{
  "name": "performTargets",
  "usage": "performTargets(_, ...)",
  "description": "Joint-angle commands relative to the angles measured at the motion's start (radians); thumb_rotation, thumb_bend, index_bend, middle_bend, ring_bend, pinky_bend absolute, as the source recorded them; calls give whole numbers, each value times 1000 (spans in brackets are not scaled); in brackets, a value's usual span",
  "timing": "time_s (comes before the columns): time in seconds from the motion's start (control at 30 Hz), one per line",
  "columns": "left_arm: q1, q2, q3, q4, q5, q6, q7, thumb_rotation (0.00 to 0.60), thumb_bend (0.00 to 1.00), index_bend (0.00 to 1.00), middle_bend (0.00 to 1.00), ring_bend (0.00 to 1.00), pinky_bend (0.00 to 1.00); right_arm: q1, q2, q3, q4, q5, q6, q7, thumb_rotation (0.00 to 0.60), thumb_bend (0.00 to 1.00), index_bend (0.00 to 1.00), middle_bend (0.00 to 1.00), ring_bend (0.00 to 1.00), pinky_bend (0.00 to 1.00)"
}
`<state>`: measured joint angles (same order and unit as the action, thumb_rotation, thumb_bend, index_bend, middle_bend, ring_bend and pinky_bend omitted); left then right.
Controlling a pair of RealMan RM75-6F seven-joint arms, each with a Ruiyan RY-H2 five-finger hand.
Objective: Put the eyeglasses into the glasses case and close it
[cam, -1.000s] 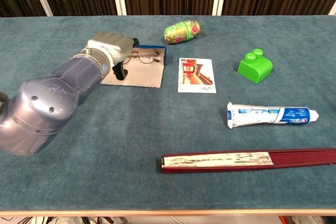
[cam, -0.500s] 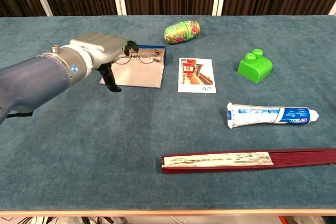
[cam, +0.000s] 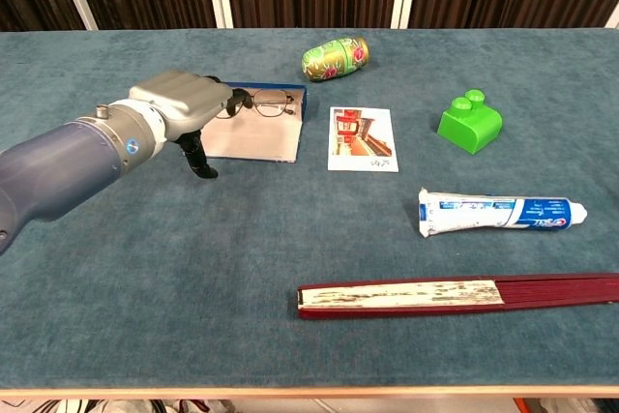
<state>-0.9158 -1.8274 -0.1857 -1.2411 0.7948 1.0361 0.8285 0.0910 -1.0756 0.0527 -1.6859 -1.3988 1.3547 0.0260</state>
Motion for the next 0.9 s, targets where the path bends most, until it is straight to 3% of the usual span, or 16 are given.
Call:
performTargets(0.03, -15, -22, -6, 37, -8, -18, 13, 600, 165, 160, 237, 78, 125, 0, 0, 0, 0, 1, -2, 0, 600, 101, 49, 0, 37, 178)
performTargets(0.37, -27, -53, -17, 93, 2, -26, 13, 600, 195, 208, 290, 90, 133, 2, 1, 0, -1, 4, -5, -2, 600, 101, 49, 0, 37, 178)
performTargets(0.57, -28, -58, -25, 100, 7, -20, 10, 600, 195, 246, 261, 84, 132, 2, 1, -1, -2, 5, -7, -3, 600, 101, 48, 0, 37, 178)
performTargets(0.7, -29, -63, -31, 106, 10, -17, 9, 600, 330, 250, 232, 77, 131, 2, 2, 0, -3, 7, -7, -2, 600, 101, 49, 0, 37, 178)
performTargets(0.9, -33, -70, -36, 118, 25, -26, -9, 600, 337, 231, 219, 76, 129, 2, 2, 0, -3, 8, -8, -2, 600, 100, 49, 0, 37, 178)
